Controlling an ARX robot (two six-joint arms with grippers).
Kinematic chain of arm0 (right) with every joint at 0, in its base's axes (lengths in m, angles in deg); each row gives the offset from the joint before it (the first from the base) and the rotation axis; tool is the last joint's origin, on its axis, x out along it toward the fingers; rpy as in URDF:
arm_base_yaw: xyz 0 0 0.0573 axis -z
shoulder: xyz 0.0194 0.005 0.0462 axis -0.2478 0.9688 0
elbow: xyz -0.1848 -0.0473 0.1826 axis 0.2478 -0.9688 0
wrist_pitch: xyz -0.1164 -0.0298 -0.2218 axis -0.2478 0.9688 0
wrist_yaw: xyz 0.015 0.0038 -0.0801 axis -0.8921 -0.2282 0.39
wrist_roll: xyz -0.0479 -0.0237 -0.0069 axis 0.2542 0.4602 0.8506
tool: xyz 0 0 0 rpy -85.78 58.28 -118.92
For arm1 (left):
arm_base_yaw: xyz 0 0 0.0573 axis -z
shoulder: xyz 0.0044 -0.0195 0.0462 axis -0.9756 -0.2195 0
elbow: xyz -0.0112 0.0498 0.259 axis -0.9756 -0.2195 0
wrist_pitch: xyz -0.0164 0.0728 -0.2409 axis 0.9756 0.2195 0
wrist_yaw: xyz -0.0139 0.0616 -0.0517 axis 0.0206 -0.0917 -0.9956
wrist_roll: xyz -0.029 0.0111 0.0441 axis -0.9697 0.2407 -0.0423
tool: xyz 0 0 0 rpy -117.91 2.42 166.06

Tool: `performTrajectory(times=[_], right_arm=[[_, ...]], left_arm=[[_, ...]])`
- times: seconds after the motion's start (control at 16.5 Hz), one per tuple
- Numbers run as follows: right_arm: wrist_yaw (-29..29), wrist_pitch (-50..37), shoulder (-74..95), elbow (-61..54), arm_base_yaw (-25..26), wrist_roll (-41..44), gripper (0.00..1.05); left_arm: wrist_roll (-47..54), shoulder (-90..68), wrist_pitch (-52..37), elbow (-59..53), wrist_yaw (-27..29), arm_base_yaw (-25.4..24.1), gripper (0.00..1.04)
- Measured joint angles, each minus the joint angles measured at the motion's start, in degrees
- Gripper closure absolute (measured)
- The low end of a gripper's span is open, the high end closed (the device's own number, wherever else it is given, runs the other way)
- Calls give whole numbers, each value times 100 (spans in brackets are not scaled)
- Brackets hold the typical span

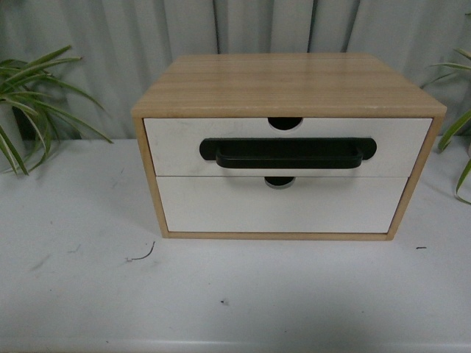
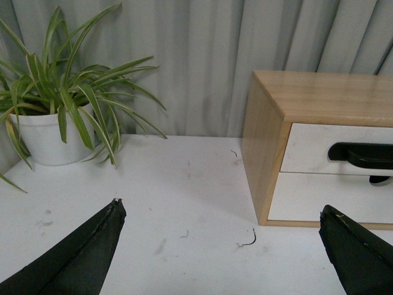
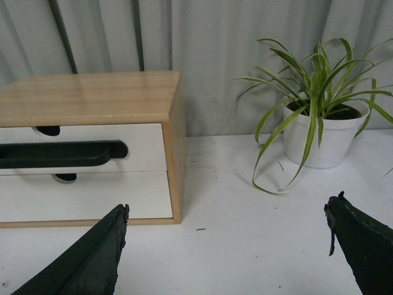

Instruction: Pull drawer

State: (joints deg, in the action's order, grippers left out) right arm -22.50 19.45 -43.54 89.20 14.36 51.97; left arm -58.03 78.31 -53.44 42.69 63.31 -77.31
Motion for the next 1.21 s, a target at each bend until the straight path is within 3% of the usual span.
performTrajectory(times=[1.21], right_arm=[[-2, 0, 0, 0, 0, 0, 6]], left_arm=[[0, 0, 2, 0, 0, 0, 7]])
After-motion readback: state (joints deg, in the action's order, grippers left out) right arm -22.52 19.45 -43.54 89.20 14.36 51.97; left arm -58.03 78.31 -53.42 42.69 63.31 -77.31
